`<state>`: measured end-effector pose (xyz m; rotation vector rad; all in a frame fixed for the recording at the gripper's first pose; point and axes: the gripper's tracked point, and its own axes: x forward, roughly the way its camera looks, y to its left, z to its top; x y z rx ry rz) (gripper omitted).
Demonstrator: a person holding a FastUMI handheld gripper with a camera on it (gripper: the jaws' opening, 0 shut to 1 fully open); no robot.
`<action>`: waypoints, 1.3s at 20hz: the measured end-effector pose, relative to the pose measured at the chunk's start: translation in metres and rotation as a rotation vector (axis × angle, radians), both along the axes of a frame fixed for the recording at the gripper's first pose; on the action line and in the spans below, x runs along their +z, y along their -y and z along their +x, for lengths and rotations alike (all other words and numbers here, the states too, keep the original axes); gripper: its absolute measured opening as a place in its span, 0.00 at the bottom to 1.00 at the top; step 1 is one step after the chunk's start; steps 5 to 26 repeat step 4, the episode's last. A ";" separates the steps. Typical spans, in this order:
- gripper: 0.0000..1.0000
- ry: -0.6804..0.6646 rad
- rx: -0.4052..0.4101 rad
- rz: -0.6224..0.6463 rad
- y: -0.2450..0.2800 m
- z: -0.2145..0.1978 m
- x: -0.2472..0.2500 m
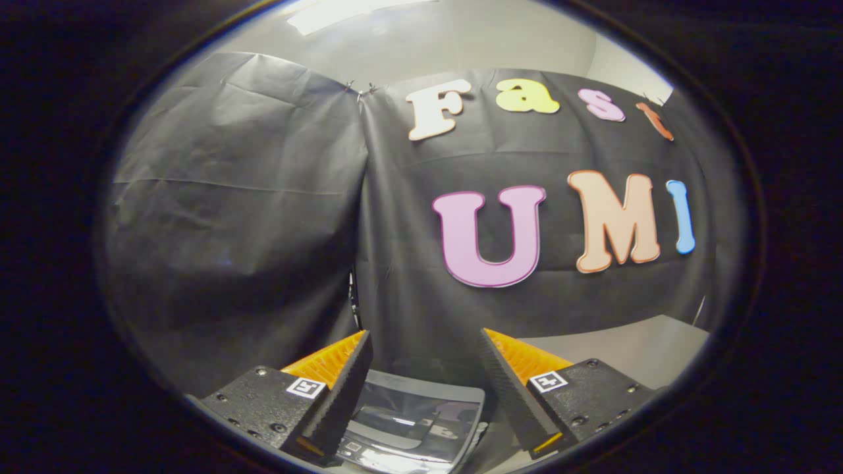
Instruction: Put the clothes into the washing machine and then close the washing machine lid.
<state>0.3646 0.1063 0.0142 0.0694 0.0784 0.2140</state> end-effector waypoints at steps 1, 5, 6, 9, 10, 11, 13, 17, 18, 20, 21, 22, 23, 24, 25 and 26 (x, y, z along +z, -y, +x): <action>0.97 0.011 -0.015 0.002 0.012 -0.008 0.002; 0.97 0.026 -0.067 0.006 0.049 -0.032 0.001; 0.97 0.026 -0.067 0.006 0.049 -0.032 0.001; 0.97 0.026 -0.067 0.006 0.049 -0.032 0.001; 0.97 0.026 -0.067 0.006 0.049 -0.032 0.001; 0.97 0.026 -0.067 0.006 0.049 -0.032 0.001; 0.97 0.026 -0.067 0.006 0.049 -0.032 0.001; 0.97 0.026 -0.067 0.006 0.049 -0.032 0.001; 0.97 0.026 -0.067 0.006 0.049 -0.032 0.001; 0.97 0.026 -0.067 0.006 0.049 -0.032 0.001; 0.97 0.026 -0.067 0.006 0.049 -0.032 0.001; 0.97 0.026 -0.067 0.006 0.049 -0.032 0.001; 0.97 0.026 -0.067 0.006 0.049 -0.032 0.001; 0.97 0.026 -0.067 0.006 0.049 -0.032 0.001; 0.97 0.026 -0.067 0.006 0.049 -0.032 0.001; 0.97 0.026 -0.067 0.006 0.049 -0.032 0.001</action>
